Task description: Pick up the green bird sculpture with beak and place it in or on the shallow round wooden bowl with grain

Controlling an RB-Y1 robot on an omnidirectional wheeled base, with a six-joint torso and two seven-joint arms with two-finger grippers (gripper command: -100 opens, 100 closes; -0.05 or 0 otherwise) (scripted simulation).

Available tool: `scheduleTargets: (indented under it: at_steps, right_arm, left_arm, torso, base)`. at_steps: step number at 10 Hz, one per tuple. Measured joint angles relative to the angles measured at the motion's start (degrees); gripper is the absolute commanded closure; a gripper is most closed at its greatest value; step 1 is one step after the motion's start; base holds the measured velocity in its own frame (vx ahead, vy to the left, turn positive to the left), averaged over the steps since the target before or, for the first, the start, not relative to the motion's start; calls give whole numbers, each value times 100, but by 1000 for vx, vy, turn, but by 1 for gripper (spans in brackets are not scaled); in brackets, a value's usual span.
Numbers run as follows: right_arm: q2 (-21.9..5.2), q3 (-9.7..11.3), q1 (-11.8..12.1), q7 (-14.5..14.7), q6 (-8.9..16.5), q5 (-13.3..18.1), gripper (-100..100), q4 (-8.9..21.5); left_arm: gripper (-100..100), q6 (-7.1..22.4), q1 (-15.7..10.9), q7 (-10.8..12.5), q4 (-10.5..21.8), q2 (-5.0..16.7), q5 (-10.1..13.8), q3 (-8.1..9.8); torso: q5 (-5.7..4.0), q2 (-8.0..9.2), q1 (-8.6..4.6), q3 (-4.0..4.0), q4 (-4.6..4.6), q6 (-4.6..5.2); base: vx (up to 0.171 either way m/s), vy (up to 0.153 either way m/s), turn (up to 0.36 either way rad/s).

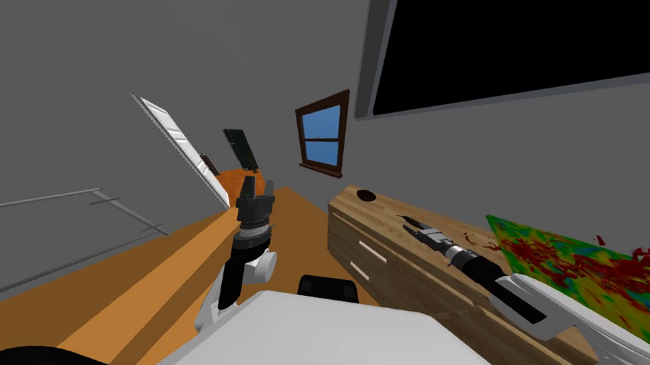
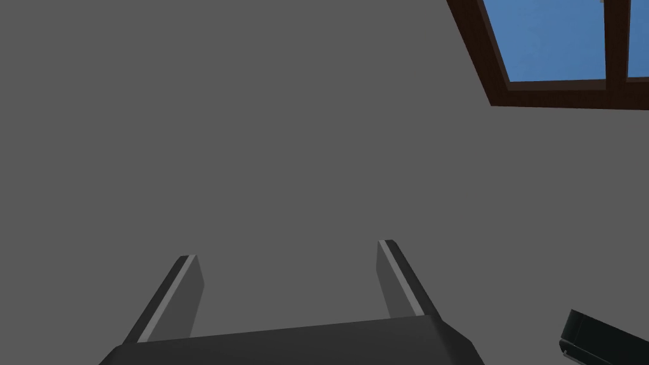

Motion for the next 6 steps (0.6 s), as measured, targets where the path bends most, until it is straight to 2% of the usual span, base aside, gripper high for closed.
scheduleTargets:
  at_steps: [1, 2, 3, 5, 6]
  right_arm:
    - [-124, 34, -5, 112, 16, 109, -100, 224]
    - [-260, 60, 7, 137, 98, 154, -100, 254]
    - [-442, 85, -15, 161, 136, 215, -100, 433]
    - [-812, 245, -65, 267, 329, 419, -100, 752]
    - [-880, 233, -37, 321, 331, 459, -100, 887]
  left_arm:
    - [0, 0, 0, 0, 0, 0, 0, 0]
    - [0, 0, 0, 0, 0, 0, 0, 0]
    - [0, 0, 0, 0, 0, 0, 0, 0]
    - [0, 0, 0, 0, 0, 0, 0, 0]
    - [0, 0, 1, 0, 0, 0, 0, 0]
  torso:
    - [1, -4, 1, -2, -1, -1]
    - [1, 2, -1, 1, 0, 1]
    - [1, -1, 2, 0, 0, 0]
    - [3, -15, 8, -9, -3, -1]
    - [1, -4, 0, -3, -1, 3]
  base:
    - [50, 49, 33]
    - [61, 65, 76]
    - [94, 72, 121]
    - [82, 63, 75]
    - [52, 36, 63]
